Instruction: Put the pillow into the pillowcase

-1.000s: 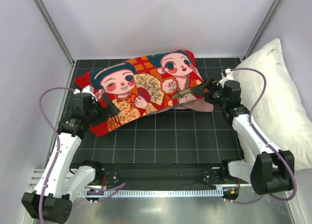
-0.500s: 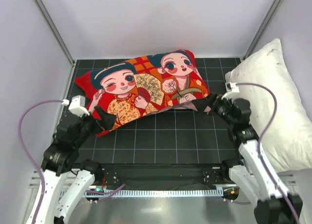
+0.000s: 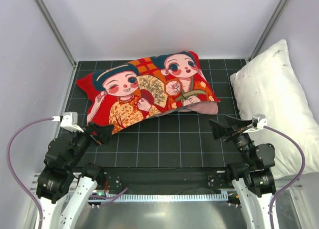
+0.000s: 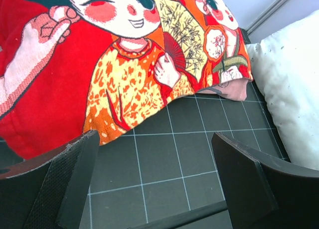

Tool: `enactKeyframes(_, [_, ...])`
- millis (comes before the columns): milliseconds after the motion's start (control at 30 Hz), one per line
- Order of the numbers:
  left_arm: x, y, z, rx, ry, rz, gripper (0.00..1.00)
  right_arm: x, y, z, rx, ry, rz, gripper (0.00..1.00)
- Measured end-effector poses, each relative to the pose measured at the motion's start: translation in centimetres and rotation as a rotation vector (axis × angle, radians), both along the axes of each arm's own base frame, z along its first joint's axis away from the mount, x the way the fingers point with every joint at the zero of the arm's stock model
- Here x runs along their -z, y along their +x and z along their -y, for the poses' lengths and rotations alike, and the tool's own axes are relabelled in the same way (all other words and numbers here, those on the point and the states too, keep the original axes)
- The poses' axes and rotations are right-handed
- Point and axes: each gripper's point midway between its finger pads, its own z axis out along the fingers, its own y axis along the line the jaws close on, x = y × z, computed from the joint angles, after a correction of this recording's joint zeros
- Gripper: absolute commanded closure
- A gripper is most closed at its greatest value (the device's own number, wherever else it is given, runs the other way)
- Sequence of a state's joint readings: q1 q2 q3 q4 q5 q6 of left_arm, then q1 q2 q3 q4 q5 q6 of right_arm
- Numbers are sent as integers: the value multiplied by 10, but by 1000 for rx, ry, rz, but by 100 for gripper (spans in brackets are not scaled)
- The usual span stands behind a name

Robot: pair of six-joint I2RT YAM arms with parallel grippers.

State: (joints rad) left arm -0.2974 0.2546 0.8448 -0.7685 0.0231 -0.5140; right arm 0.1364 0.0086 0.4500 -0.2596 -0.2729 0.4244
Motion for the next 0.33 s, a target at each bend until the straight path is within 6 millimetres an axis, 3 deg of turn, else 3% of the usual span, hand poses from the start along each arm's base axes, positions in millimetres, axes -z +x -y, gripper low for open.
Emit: enactKeyframes(333, [5,-4,2,15,-7,9,0,32,2,8,55,21,-148,3])
